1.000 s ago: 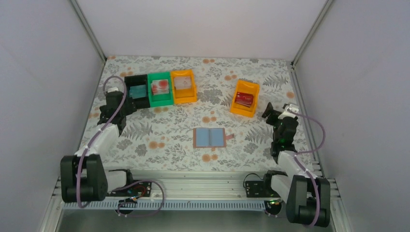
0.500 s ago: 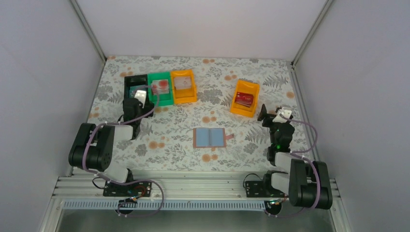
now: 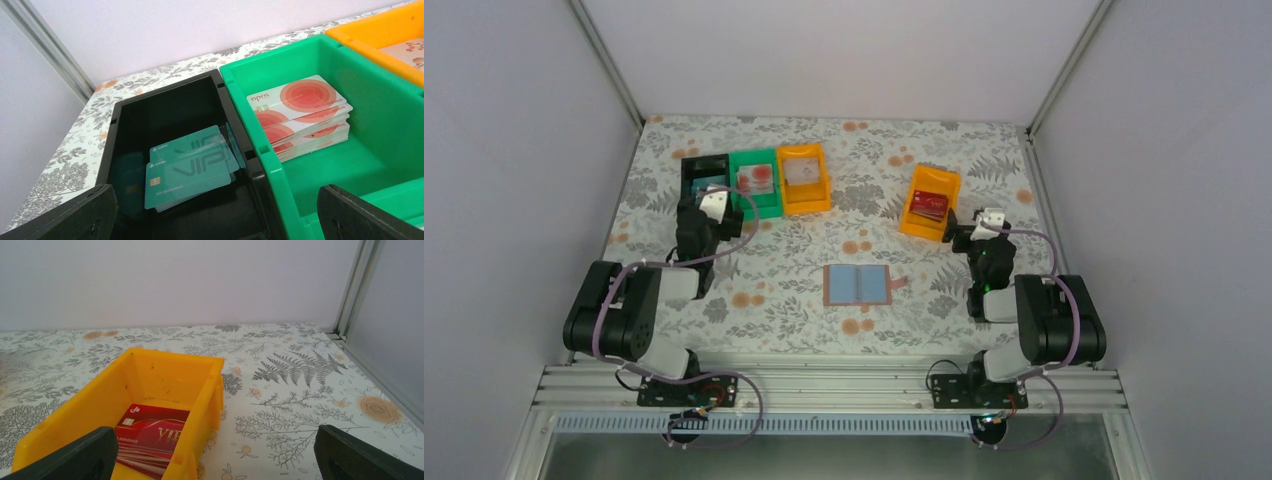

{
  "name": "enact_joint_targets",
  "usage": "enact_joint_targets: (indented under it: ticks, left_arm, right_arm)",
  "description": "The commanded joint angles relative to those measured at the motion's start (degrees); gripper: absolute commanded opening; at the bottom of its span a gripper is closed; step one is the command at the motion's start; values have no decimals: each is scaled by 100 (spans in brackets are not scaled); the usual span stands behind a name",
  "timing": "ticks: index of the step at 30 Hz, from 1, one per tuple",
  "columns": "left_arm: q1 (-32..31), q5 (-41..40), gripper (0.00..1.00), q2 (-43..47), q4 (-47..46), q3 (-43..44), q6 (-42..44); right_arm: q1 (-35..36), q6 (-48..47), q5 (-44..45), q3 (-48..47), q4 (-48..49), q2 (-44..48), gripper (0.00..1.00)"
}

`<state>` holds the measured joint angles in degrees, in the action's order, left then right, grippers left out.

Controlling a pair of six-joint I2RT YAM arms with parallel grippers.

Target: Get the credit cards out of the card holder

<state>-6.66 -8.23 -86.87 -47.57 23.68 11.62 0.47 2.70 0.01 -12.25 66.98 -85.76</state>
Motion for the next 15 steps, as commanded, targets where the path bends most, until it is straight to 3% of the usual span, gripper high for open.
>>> enact_joint_targets:
  ticks: [1,5,10,12,14,15]
  left_arm:
    - [-4,-166,100,139,-706,-218,164]
    - [103,-64,100,5,-671,-107,-4]
    - [663,894,100,-161,-651,-21,-362]
    - [919,1450,100,-26,-1608,-778,-520]
    - [1015,1832,100,-264,-3727,-1628,-486]
    - [1025,1986,100,-221,-3516,-1597,-399]
  right_arm:
    - [32,-154,239,-279,60,-38,99]
    - [20,-139,215,-339,7,-56,99]
    - [-50,-122,36,-391,-75,-67,99]
    - [-56,-116,20,-401,-89,-70,99]
    - [-64,-117,-3,-412,-99,-74,99]
    - [-72,-113,-24,-417,-110,-75,99]
